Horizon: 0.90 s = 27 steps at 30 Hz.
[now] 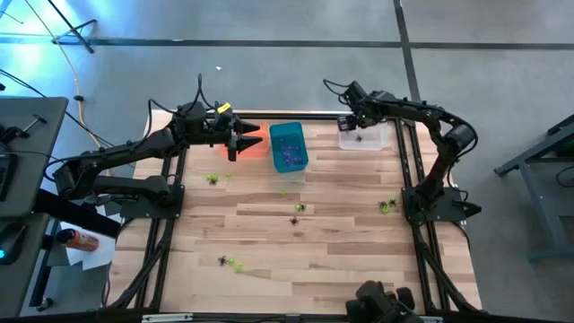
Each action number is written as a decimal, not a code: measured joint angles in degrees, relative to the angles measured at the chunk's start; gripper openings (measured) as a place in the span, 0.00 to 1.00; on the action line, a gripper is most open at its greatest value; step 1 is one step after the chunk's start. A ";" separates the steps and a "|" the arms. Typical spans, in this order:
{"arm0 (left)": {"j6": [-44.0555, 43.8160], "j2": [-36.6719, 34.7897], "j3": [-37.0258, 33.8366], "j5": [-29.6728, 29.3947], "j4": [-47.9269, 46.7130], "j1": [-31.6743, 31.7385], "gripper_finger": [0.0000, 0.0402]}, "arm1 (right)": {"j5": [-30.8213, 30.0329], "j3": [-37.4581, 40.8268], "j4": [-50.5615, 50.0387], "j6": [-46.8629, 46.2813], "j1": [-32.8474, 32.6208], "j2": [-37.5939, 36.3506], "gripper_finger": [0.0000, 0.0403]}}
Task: Sort Halloween decoration
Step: Put the black spider toy into the transparent bin
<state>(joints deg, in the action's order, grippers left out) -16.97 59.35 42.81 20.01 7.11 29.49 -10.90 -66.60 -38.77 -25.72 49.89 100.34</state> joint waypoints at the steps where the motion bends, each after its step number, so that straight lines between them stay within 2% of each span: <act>1: 0.00 0.00 0.00 0.00 0.00 0.00 0.60 | 0.24 -0.70 -0.35 1.20 -0.11 -0.40 0.45; 4: 0.00 0.00 0.00 -0.02 -0.02 -0.01 0.60 | 2.12 -1.45 -0.18 5.89 -2.09 -4.11 0.45; 8: 0.13 0.00 0.00 -0.04 -0.04 0.00 0.60 | 4.39 0.99 4.49 13.24 -7.11 -13.19 0.45; 13: 0.09 0.00 0.00 -0.04 0.00 -0.01 0.60 | 17.56 8.40 14.85 16.70 -13.51 -27.57 0.45; 15: 0.11 0.00 0.00 0.04 -0.01 0.00 0.60 | 19.68 12.20 19.41 14.91 -16.85 -32.65 0.45; 17: 1.46 0.00 0.00 0.26 0.00 -0.02 0.60 | 20.47 16.38 25.19 12.50 -20.24 -37.52 0.45; 21: 7.22 0.01 0.00 0.26 0.04 0.00 0.60 | 19.96 24.11 42.81 6.54 -26.74 -43.76 0.45; 24: 8.53 0.00 0.00 0.38 0.04 -0.02 0.60 | 19.29 28.06 54.91 8.88 -30.62 -44.65 0.45; 27: 8.69 0.00 0.00 0.39 0.04 -0.02 0.60 | 16.16 28.51 57.03 13.17 -33.78 -43.73 0.45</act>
<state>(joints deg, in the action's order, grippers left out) -8.28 59.35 42.81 20.40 7.16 29.48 5.26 -38.09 18.26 -12.56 16.11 56.61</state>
